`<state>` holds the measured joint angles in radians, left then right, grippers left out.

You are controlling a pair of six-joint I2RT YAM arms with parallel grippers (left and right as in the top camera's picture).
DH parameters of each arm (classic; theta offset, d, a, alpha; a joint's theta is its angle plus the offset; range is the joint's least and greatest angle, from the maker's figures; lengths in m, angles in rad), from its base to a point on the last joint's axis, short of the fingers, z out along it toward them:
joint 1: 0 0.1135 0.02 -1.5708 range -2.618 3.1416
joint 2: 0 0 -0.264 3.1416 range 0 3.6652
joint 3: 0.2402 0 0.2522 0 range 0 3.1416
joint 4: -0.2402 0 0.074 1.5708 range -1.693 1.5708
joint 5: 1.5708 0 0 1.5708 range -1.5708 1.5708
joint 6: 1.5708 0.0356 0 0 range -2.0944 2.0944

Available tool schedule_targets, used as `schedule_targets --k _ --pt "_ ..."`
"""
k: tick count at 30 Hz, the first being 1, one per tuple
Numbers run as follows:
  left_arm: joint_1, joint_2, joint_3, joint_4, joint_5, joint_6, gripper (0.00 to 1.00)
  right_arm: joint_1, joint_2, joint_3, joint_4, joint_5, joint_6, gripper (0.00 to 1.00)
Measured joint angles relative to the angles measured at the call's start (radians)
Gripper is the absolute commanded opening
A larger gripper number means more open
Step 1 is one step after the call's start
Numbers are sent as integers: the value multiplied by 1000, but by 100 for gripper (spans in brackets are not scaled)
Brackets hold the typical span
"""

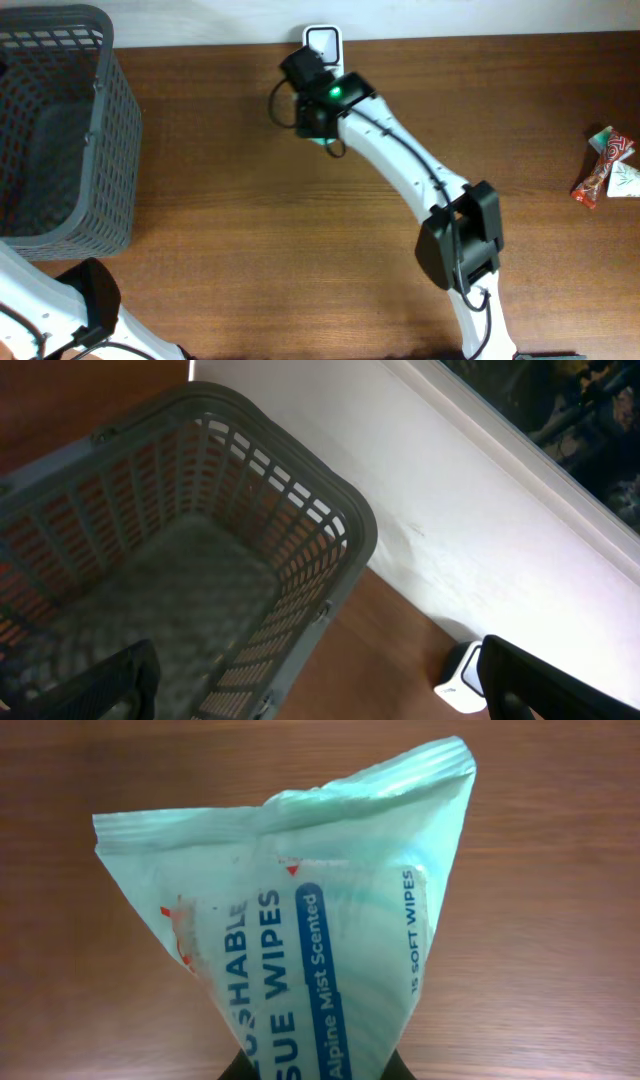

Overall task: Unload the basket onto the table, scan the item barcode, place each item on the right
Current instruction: 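Carry the wipes pack right and release it on the pile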

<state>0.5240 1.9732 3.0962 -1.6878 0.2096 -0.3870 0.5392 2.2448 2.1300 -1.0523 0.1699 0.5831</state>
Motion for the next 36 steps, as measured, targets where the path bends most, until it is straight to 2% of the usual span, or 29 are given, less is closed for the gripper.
schedule_targets --k 5,9,12,13,14,17,21,26,29,33,36 --pt "0 0 0 0 0 0 99 -180 0 0 -35 6 -14 4" --pt "0 0 0 0 0 0 99 -285 0 0 108 -14 -20 4" --pt "0 0 0 0 0 0 99 -285 0 0 275 -52 -64 4" --pt "0 0 0 0 0 0 99 -272 4 -1 402 -90 -143 4" --pt "0 0 0 0 0 0 99 -256 6 -1 457 -104 -203 4" --pt "0 0 0 0 0 0 99 -209 39 1 578 -134 -327 4" --pt "0 0 0 0 0 0 99 -200 171 1 674 -167 -374 4" --pt "0 0 0 0 0 0 99 -207 196 -1 668 -159 -381 4" --pt "0 0 0 0 0 0 99 -243 129 -1 577 -39 -381 4" --pt "0 0 0 0 0 0 99 -420 -50 6 370 271 -381 4" --pt "0 0 0 -1 0 0 99 -607 -75 24 140 394 -351 4"
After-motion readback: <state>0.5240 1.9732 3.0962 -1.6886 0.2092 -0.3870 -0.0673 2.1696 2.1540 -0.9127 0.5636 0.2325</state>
